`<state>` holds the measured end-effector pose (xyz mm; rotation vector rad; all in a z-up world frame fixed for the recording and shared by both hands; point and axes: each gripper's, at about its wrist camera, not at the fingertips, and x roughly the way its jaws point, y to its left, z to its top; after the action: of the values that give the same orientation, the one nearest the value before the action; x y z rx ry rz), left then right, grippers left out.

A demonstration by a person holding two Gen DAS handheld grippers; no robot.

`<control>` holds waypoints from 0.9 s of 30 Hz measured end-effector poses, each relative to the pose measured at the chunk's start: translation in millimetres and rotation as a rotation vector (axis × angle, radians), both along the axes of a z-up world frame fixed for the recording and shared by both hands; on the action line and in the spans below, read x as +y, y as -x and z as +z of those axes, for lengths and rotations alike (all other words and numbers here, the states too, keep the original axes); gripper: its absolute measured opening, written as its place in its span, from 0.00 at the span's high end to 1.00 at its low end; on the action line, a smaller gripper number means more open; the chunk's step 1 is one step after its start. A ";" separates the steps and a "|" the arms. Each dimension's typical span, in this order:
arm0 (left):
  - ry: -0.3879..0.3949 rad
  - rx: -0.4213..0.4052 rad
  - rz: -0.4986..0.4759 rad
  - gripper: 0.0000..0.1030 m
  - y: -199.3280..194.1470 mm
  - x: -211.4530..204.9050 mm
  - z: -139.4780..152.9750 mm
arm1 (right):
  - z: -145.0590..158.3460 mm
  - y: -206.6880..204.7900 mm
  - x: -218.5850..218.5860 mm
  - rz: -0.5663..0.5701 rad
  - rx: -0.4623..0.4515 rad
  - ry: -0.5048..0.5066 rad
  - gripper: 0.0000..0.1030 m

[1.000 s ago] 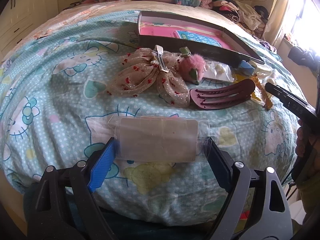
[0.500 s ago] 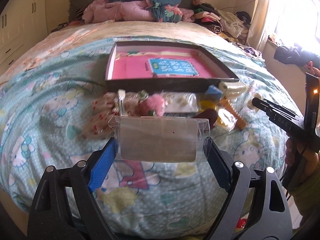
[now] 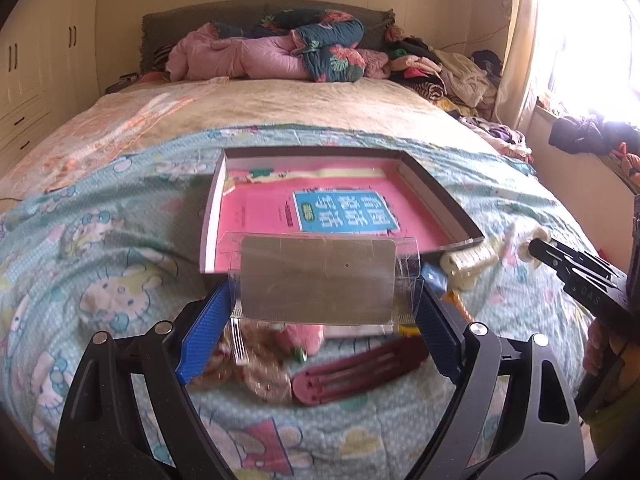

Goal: Organize jewelry
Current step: 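Carry both items into the pink tray and open both tools to release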

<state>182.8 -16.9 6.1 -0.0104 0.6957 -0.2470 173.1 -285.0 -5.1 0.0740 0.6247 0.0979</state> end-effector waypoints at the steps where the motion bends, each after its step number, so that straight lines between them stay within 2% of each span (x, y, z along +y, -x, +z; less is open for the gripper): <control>1: -0.001 -0.006 0.004 0.24 -4.5 0.0 2.1 | 2.5 -3.2 1.2 0.004 -0.002 -0.002 0.68; 8: 0.002 -0.044 0.032 0.24 -30.8 3.3 11.7 | 16.6 -28.4 16.5 0.038 -0.024 0.006 0.68; 15: 0.011 -0.052 0.055 0.24 -52.6 6.5 8.0 | 24.5 -55.0 35.3 0.078 -0.033 0.023 0.68; 27: 0.015 -0.025 0.068 0.24 -87.4 9.7 -13.1 | 8.8 -103.4 58.4 0.110 0.019 0.036 0.68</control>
<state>270.1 -7.2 -7.1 -0.0456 0.6677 -0.1865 276.5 -226.6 3.6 0.0063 0.6491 0.1924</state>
